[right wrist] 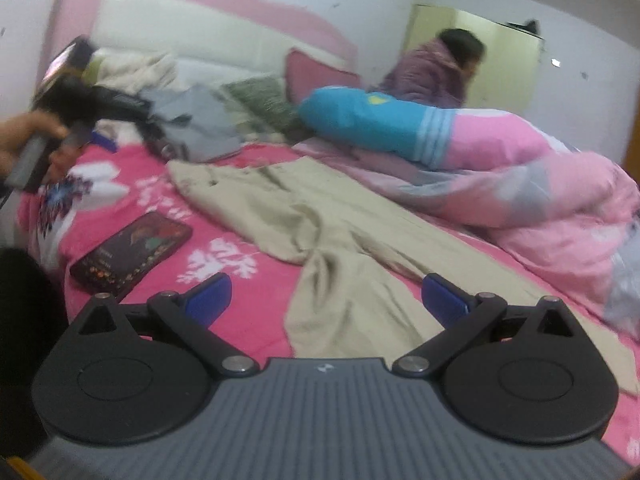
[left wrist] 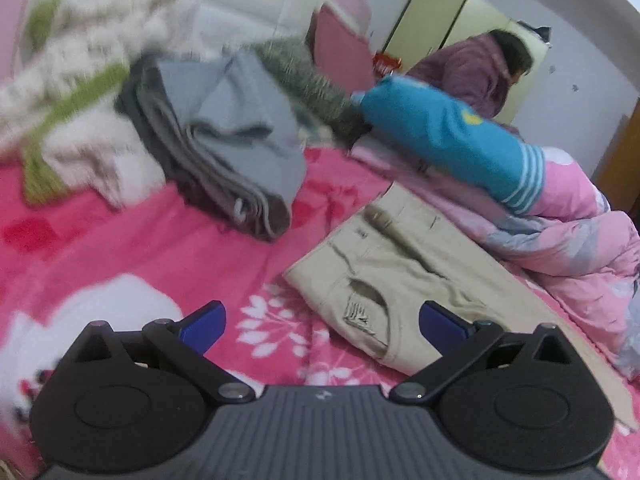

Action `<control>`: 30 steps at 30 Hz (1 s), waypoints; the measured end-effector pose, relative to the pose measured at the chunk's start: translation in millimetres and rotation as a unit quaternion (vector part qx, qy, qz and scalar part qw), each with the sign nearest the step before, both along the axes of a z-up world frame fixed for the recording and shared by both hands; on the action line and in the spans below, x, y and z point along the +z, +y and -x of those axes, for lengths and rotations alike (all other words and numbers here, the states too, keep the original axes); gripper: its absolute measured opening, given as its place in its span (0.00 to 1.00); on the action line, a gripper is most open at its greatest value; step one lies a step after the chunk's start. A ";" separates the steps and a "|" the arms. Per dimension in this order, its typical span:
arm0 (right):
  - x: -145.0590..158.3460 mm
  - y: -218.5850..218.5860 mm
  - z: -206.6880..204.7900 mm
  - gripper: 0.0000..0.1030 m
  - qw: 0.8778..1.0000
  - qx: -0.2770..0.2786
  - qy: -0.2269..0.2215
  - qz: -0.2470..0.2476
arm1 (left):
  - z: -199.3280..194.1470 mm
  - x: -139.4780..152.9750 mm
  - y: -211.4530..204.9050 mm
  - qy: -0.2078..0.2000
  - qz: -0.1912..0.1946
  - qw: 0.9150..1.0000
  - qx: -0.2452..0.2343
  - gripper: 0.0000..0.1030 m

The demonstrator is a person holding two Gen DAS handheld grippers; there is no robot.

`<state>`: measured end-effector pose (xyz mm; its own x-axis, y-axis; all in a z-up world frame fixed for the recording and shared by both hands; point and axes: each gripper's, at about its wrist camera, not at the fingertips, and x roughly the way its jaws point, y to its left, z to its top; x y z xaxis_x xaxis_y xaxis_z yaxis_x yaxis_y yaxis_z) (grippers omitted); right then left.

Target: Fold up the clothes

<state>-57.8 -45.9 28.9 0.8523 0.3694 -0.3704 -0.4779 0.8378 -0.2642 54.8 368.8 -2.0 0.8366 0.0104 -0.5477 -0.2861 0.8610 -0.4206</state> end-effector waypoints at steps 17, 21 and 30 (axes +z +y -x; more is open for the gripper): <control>-41.8 36.0 -51.0 0.83 0.996 -0.008 0.044 0.082 | -59.9 -59.3 10.7 -0.050 0.079 0.996 0.009 0.16; -61.4 45.9 -53.6 0.69 0.986 0.005 0.036 0.163 | -57.0 -64.2 21.4 -0.059 0.108 0.992 -0.005 0.20; -56.6 24.9 -70.9 0.06 0.985 -0.016 0.053 0.161 | -53.5 -64.6 19.4 -0.082 0.099 0.992 -0.002 0.13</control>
